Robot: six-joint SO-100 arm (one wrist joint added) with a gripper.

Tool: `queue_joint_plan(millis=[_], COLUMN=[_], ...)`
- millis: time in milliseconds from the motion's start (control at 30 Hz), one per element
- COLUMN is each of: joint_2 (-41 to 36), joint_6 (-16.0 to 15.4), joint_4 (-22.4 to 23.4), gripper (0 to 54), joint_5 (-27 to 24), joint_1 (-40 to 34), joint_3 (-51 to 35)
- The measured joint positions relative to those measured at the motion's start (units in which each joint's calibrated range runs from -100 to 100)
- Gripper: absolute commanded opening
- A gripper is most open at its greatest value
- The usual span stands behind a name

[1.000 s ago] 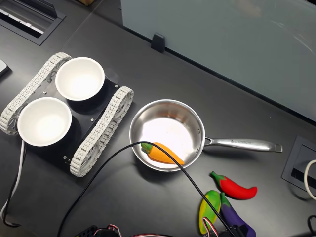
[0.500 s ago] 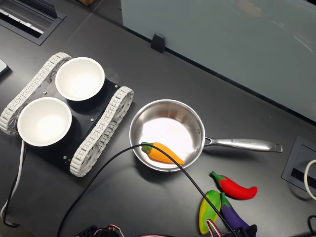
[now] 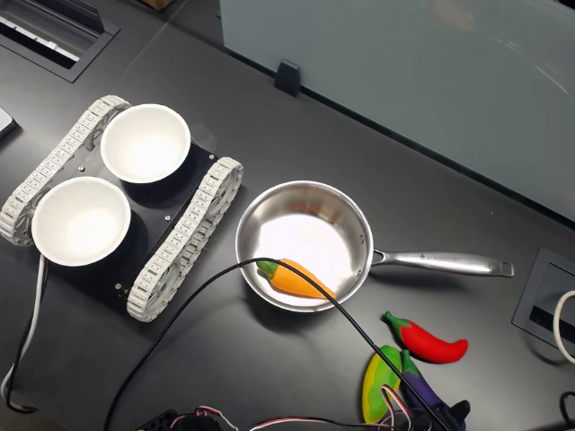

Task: Pick up the brinjal and place them in the pan

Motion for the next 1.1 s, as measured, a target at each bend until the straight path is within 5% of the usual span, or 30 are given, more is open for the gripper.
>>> queue_joint_plan(millis=[533,1100], joint_2=[9.51,16.08], joint_6=[0.18,-0.09], joint_4=[7.05,13.51], gripper=[34.3,22.3], joint_5=[-1.32,-2.78], joint_1=[-3.08,-3.3], joint_3=[-11.58,-22.9])
